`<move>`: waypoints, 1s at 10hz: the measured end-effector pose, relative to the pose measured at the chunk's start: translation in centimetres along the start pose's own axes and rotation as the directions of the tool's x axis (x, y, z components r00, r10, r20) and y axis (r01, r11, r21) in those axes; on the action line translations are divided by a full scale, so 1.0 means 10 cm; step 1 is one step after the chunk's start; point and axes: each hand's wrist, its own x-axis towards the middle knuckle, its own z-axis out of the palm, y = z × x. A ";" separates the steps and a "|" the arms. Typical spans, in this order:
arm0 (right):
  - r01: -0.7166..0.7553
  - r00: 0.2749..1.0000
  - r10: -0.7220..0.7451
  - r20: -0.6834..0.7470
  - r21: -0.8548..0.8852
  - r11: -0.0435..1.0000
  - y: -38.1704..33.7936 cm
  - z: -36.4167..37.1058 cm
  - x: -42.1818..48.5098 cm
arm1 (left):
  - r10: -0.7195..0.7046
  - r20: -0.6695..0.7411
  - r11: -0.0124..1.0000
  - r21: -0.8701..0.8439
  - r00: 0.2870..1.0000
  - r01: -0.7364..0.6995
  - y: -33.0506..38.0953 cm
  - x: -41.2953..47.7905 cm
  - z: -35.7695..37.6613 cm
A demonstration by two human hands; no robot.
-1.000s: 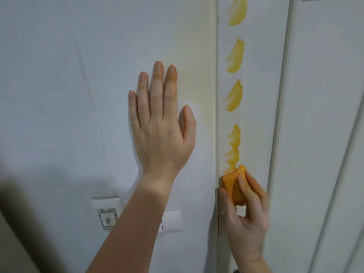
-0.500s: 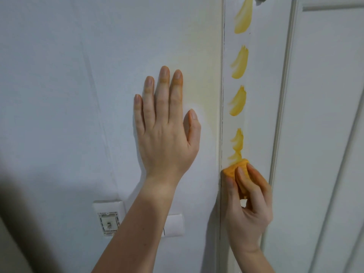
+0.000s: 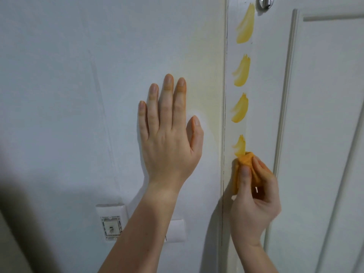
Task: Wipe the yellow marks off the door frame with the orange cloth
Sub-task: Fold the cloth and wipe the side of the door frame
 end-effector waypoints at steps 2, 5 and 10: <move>0.189 0.980 -0.179 0.082 -0.140 0.972 0.01 0.07 -0.02 | 0.001 -0.011 1.000 -0.001 1.000 -0.001 0.00 0.00 0.00; 0.093 0.995 -0.092 0.047 -0.034 0.995 -0.09 0.14 0.06 | 0.002 -0.026 1.000 -0.009 1.000 -0.002 0.00 0.00 0.01; 0.137 0.987 -0.133 0.092 -0.046 0.989 -0.27 0.33 0.30 | -0.002 -0.016 1.000 -0.005 1.000 0.002 -0.01 0.01 0.02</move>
